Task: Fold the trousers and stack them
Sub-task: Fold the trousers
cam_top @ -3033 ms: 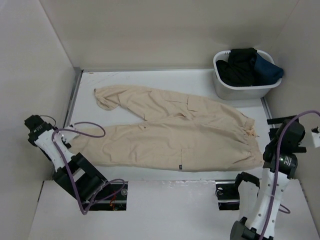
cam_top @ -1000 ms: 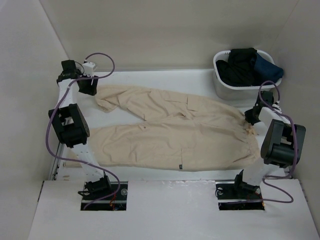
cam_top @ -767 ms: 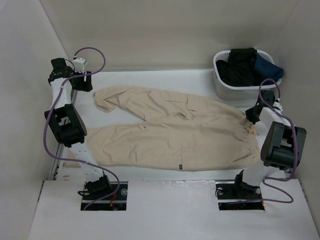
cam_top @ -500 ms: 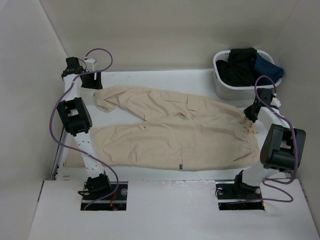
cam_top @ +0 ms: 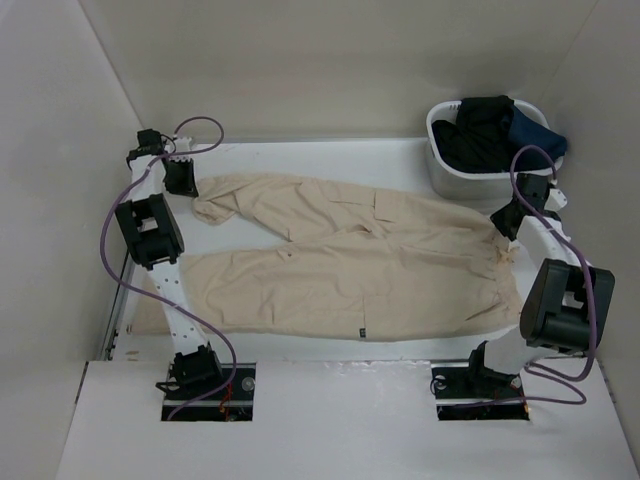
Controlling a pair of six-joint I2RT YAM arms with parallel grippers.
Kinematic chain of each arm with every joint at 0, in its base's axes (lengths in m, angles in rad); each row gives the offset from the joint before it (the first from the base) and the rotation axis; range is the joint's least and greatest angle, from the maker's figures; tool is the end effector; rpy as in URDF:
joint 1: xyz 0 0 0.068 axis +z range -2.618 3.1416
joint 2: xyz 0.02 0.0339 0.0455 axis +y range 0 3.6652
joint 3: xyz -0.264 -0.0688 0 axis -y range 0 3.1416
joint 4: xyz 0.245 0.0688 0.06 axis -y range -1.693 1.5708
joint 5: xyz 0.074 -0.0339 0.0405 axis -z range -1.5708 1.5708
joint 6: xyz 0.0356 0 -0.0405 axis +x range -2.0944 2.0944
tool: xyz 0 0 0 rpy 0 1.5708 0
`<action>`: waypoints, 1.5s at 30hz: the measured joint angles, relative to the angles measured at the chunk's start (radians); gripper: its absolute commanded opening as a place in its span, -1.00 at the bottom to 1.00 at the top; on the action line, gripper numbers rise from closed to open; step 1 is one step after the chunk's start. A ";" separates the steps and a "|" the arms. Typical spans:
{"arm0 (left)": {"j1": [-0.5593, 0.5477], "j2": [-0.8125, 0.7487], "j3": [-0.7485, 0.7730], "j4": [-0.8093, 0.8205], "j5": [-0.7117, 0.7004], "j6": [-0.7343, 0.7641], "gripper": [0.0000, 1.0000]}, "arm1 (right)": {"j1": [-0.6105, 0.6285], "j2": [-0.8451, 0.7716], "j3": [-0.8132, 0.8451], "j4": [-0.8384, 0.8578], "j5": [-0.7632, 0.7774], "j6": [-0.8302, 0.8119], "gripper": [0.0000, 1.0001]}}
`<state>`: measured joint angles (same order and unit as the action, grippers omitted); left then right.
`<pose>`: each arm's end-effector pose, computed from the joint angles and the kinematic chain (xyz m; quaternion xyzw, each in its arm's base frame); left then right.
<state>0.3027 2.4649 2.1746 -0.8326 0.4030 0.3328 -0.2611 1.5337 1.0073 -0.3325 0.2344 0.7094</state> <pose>0.5043 0.1429 0.1700 0.0588 0.9545 -0.1174 0.2677 0.3101 -0.0914 0.2239 0.4702 0.8044 -0.0299 0.3618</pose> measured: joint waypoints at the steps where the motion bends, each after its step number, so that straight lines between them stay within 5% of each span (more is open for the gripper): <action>1: 0.000 0.000 0.000 0.009 0.000 0.000 -1.00 | -0.001 -0.010 0.000 0.003 -0.002 -0.002 -1.00; 9: 0.012 -0.130 -0.122 0.293 -0.029 0.010 -1.00 | -0.043 -0.157 0.022 0.036 -0.037 -0.040 -1.00; 21: 0.060 -0.767 -0.526 0.663 0.032 0.200 -1.00 | -0.105 -0.360 -0.098 0.232 -0.175 -0.045 -1.00; 30: 0.326 -1.036 -1.036 0.546 0.124 0.229 -1.00 | -0.176 -0.387 -0.311 0.310 -0.288 0.038 -1.00; 37: 0.506 -1.221 -1.249 0.329 0.209 0.383 -1.00 | -0.194 -0.439 -0.433 0.341 -0.321 0.111 -0.97; 41: 0.531 -1.262 -1.300 0.211 0.229 0.465 -1.00 | -0.227 -0.516 -0.492 0.340 -0.323 0.135 -0.73; 43: 0.536 -1.275 -1.300 0.169 0.237 0.496 -1.00 | -0.235 -0.534 -0.500 0.338 -0.320 0.147 -0.25; 45: 0.537 -1.292 -1.300 0.130 0.238 0.528 -1.00 | -0.236 -0.547 -0.501 0.323 -0.312 0.161 -0.02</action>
<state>0.8398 1.1732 0.8745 -0.7025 0.6415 0.8612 -0.4969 0.9867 0.5064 -0.0093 -0.0780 0.8707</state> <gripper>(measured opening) 0.026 0.410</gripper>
